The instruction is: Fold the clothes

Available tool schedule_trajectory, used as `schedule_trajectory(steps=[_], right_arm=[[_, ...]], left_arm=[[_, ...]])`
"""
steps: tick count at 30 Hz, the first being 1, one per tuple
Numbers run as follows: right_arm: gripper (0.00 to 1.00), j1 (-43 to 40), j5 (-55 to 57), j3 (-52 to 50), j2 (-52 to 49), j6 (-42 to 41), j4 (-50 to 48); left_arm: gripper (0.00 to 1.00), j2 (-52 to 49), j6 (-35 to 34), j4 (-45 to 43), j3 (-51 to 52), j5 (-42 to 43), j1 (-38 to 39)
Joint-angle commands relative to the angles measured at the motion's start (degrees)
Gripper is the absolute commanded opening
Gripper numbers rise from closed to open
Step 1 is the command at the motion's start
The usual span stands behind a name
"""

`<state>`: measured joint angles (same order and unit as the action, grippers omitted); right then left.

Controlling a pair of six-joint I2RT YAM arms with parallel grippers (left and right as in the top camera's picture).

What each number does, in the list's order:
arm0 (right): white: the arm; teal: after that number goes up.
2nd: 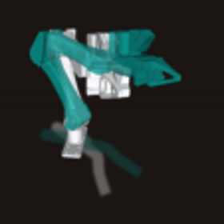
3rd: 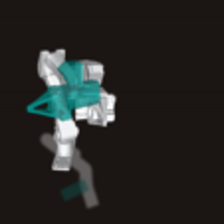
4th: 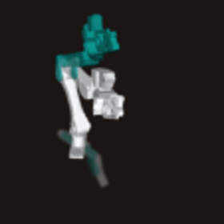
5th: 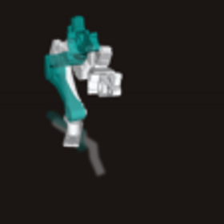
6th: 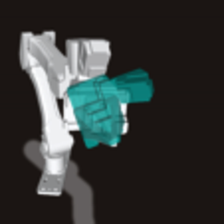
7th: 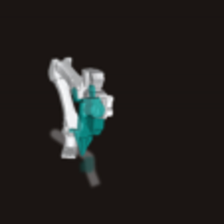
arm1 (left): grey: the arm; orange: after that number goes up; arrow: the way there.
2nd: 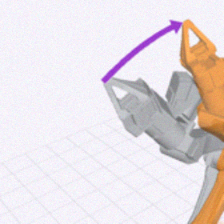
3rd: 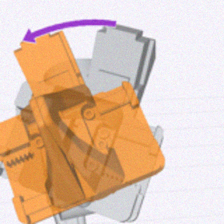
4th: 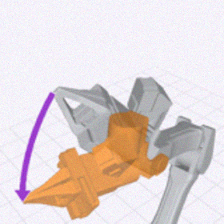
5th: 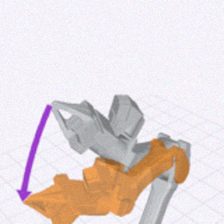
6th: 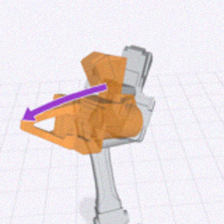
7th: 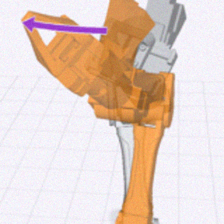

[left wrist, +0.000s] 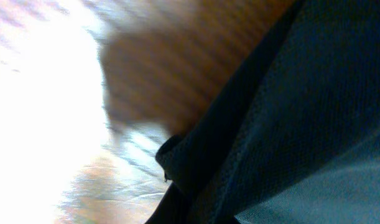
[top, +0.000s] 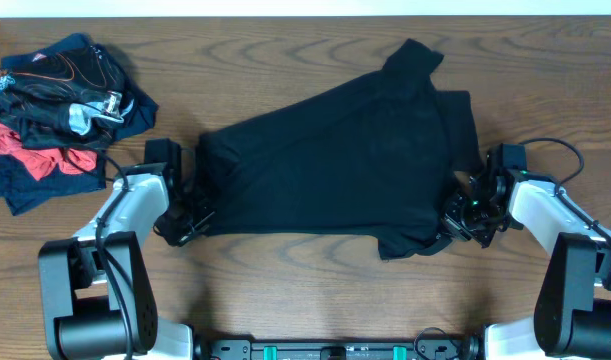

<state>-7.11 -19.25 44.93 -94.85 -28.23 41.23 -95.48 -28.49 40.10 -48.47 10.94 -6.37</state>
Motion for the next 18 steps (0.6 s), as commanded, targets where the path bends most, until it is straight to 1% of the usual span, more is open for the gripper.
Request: schedule_trajectory(steps=[1, 6, 11, 17, 18], right_arm=[[0.01, -2.08, 10.45, -3.39, -3.61, 0.66, 0.22], [0.01, -3.63, 10.43, -3.39, -3.61, 0.63, 0.37], [0.01, -4.76, 10.43, -3.39, -3.56, 0.63, 0.98], [0.01, -4.94, 10.43, -3.39, -2.95, 0.85, 0.94], [0.02, -4.94, 10.43, -3.39, -2.86, 1.11, 0.9]], left_arm=[[0.06, -0.98, -0.28, 1.46, 1.86, -4.09, -1.9], [0.06, -0.94, -0.13, 4.02, 1.86, -4.04, -2.25], [0.06, -0.94, -0.15, 6.38, 1.92, -2.29, -2.25], [0.06, 0.0, -0.33, 4.85, 2.14, -1.95, -2.25], [0.08, 0.17, -0.35, 4.5, 2.14, -1.92, -2.25]])
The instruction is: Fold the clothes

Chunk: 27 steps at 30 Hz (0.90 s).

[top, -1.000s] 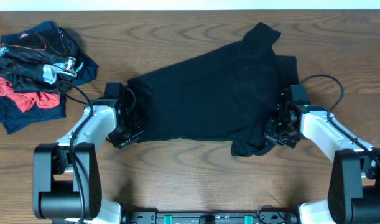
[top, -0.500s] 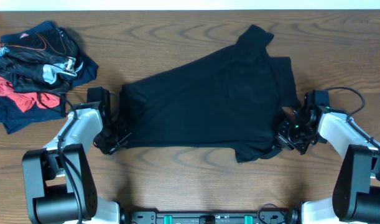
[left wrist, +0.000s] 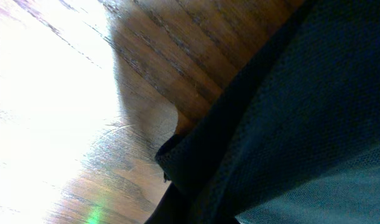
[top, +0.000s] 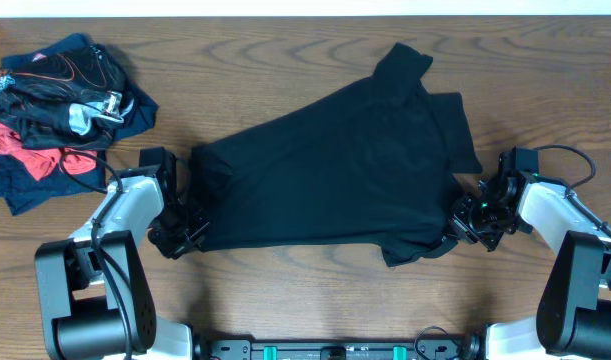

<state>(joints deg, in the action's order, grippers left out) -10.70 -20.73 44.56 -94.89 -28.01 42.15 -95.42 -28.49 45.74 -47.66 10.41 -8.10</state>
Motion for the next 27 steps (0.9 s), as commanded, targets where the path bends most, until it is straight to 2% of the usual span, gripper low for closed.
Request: schedule_trajectory(steps=[1, 2, 3, 6, 10, 12, 18, 22, 27], right_arm=[[0.27, -1.36, 11.91, -2.99, -2.82, 0.9, 0.0], [0.67, -1.36, 11.91, -2.99, -2.82, 0.9, 0.0], [0.98, -1.36, 11.91, -2.99, -2.82, 0.92, -0.09], [0.99, -1.36, 11.91, -2.99, -2.82, 1.36, -0.17], [0.99, -1.36, 11.96, -2.97, -2.82, 1.62, -0.66], [0.99, -1.36, 11.96, -2.58, -2.82, 1.97, -0.98], [0.99, -1.2, 13.44, 2.49, -1.95, 2.36, 2.62], [0.99, -0.11, 18.47, 9.99, 0.44, 2.54, 8.46], [0.99, 2.25, 19.06, 19.67, 3.54, 3.41, 15.56]], left_arm=[[0.25, 0.2, -0.37, -1.31, 1.31, -1.38, -0.52], [0.45, 0.2, -0.35, -1.46, 1.31, -1.4, -0.52], [0.55, 0.2, -0.35, -1.46, 1.31, -1.4, -0.52], [0.64, 0.2, -0.33, -1.46, 1.31, -1.42, -0.52], [0.84, 0.22, -0.33, -2.62, 1.31, -1.42, -0.52], [0.88, 0.31, -0.39, -3.72, 1.29, -1.42, -0.52], [0.95, 1.42, -1.4, -4.0, 0.17, -2.14, -0.52], [0.96, 4.22, -2.29, -4.0, -0.28, -2.27, -0.5], [0.95, 8.52, -2.84, -2.67, -0.28, -2.34, -0.52]])
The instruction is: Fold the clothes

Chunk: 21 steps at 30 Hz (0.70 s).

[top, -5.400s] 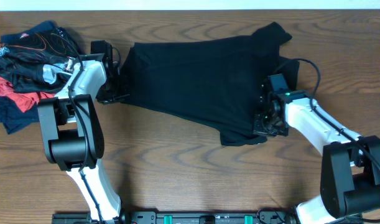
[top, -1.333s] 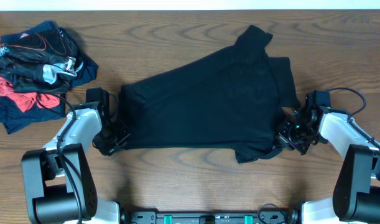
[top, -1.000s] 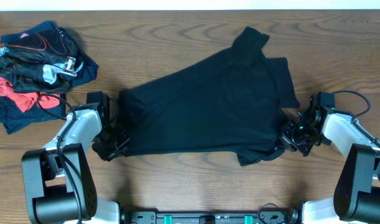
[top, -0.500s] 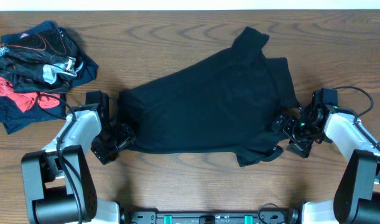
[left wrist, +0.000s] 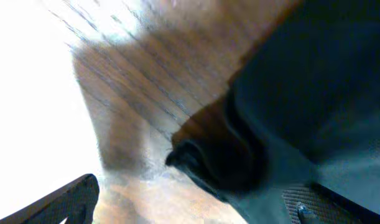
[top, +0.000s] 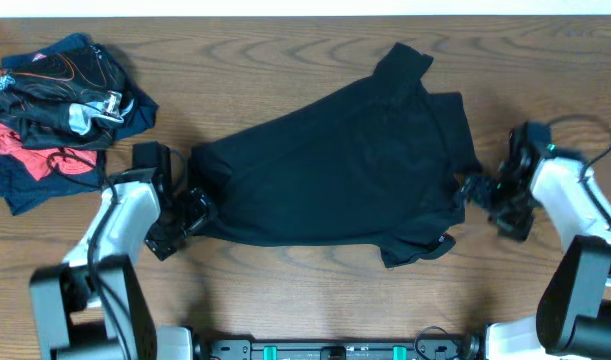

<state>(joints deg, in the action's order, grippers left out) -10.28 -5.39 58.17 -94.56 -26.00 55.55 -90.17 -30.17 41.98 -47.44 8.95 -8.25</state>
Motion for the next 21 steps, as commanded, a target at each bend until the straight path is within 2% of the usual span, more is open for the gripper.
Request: schedule_trajectory(steps=[1, 7, 9, 10, 11, 13, 14, 15, 17, 21], right_arm=[[0.99, 2.45, 3.91, 7.93, 3.76, 1.4, 3.37], [0.99, 6.93, 8.41, 17.07, 6.71, 1.62, 7.17], [0.99, 9.27, 8.04, 19.89, 7.1, 5.05, 7.28], [0.99, 10.49, 7.82, 21.07, 7.1, 6.73, 7.32], [0.99, 12.04, 7.67, 22.18, 7.08, 9.01, 7.26], [0.99, 15.61, 7.78, 23.87, 7.08, 13.31, 7.23], [0.99, 17.07, 7.8, 24.41, 7.08, 14.67, 7.21], [0.99, 18.49, 8.02, 24.85, 7.08, 15.47, 7.13], [0.98, 20.87, 8.39, 25.53, 7.08, 16.04, 7.08], [0.33, 23.89, 9.18, 25.66, 6.93, 16.02, 7.23]], left_arm=[[0.96, 4.24, -1.27, 1.49, -0.5, -0.87, -0.35], [0.95, 11.1, -1.44, 2.54, -0.52, -0.79, -0.35], [0.91, 13.75, -1.4, 2.49, -0.85, -0.76, -0.11], [0.85, 15.08, -1.25, 2.43, -1.27, -0.52, 0.17], [0.72, 16.17, -0.52, 2.03, -1.73, -0.26, 0.5], [0.36, 18.12, 0.79, 0.63, -2.93, -0.13, 1.77], [0.3, 18.73, 0.81, -0.22, -3.76, -0.15, 2.67], [0.29, 18.91, 0.81, -0.76, -4.59, -0.11, 3.52], [0.48, 18.53, 1.01, -0.96, -6.88, 0.0, 5.64], [0.5, 15.5, 2.36, -1.4, -10.49, 1.16, 9.68]])
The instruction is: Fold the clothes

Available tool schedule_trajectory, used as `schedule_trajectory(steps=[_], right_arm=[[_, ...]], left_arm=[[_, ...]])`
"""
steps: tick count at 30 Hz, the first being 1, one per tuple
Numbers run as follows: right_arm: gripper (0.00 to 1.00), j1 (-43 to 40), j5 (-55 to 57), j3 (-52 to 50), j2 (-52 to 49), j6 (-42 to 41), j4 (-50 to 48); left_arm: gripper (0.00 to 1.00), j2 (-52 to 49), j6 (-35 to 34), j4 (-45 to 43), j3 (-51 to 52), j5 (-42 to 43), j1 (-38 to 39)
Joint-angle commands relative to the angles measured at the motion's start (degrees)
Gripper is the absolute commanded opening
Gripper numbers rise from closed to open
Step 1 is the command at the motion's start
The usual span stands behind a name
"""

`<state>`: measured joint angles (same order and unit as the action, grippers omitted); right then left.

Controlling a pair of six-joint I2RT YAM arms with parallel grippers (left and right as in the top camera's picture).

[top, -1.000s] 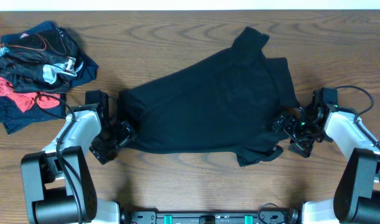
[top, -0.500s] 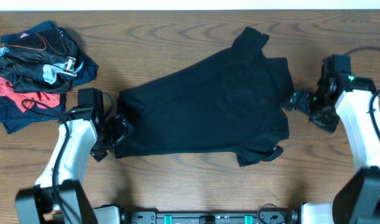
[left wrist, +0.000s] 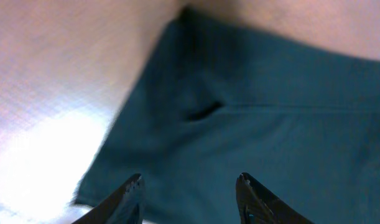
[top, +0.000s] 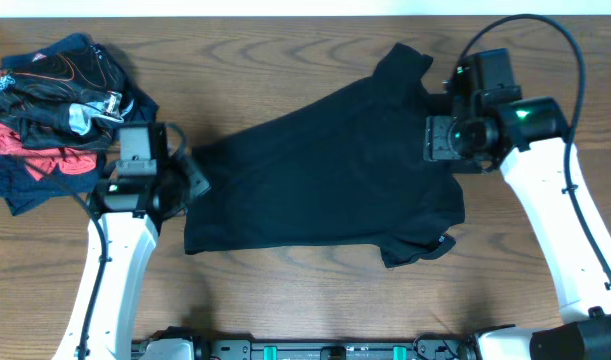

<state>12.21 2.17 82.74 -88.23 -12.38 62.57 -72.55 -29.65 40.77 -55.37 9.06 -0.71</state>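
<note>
A black T-shirt point(top: 335, 170) lies spread on the wooden table, its hem toward the front and its collar toward the back right. My left gripper point(top: 192, 178) hovers over the shirt's left edge. In the left wrist view it point(left wrist: 190, 183) is open, with the dark cloth point(left wrist: 270, 124) lying below and nothing between the fingertips point(left wrist: 135, 185). My right gripper point(top: 440, 138) hangs over the shirt's right sleeve area at the back right. Its fingers are hidden under the wrist.
A pile of dark and red clothes point(top: 55, 110) sits at the back left corner, close to the left arm. Bare wooden table point(top: 285, 290) runs along the front of the shirt. The right arm's cable point(top: 545, 30) loops above the back right.
Both arms have risen from the table. The left gripper went from the shirt's front left corner to above its left edge. The right went from beside the hem to over the right sleeve.
Both grippers were low at the shirt's front corners, the left one on cloth. The shirt then lay a little further left and flatter. Then both grippers stood back from the corners, the left one open. Now both are raised over the shirt, which lies flat.
</note>
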Motion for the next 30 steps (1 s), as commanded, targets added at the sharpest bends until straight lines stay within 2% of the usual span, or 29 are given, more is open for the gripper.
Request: schedule_trajectory(steps=[1, 2, 3, 4, 10, 14, 19, 30], right_arm=[[0.3, 1.77, 2.32, 1.09, 0.57, 2.4, 0.26], [0.53, 1.9, 2.95, 1.09, 0.57, 2.38, 0.33], [0.8, 1.9, 3.5, 1.09, 0.57, 2.36, 0.44], [0.99, 1.9, 3.91, 1.09, 0.57, 2.34, 0.61], [0.99, 1.7, 5.14, 1.09, 0.57, 2.16, 2.99], [0.99, 1.7, 5.16, 1.09, 0.57, 2.16, 4.59], [0.99, 1.73, 5.14, 1.11, 0.57, 2.16, 4.94], [0.99, 1.79, 5.11, 1.11, 0.57, 2.16, 7.23]], left_arm=[[0.49, -3.13, 1.99, -0.52, -3.08, 1.01, 2.93], [0.52, -4.39, 2.19, -0.85, -3.58, 1.01, 3.67], [0.59, -5.84, 2.14, -0.96, -4.07, 1.05, 4.15], [0.63, -7.21, 2.16, -1.07, -4.44, 1.18, 4.48], [0.63, -18.91, 2.16, -1.46, -6.93, 5.73, 4.7], [0.57, -23.82, 2.14, -1.9, -8.48, 5.99, 4.7], [0.51, -25.77, 2.16, -3.45, -9.73, 5.92, 4.7], [0.51, -30.49, 2.14, -6.95, -9.75, 4.63, 4.66]])
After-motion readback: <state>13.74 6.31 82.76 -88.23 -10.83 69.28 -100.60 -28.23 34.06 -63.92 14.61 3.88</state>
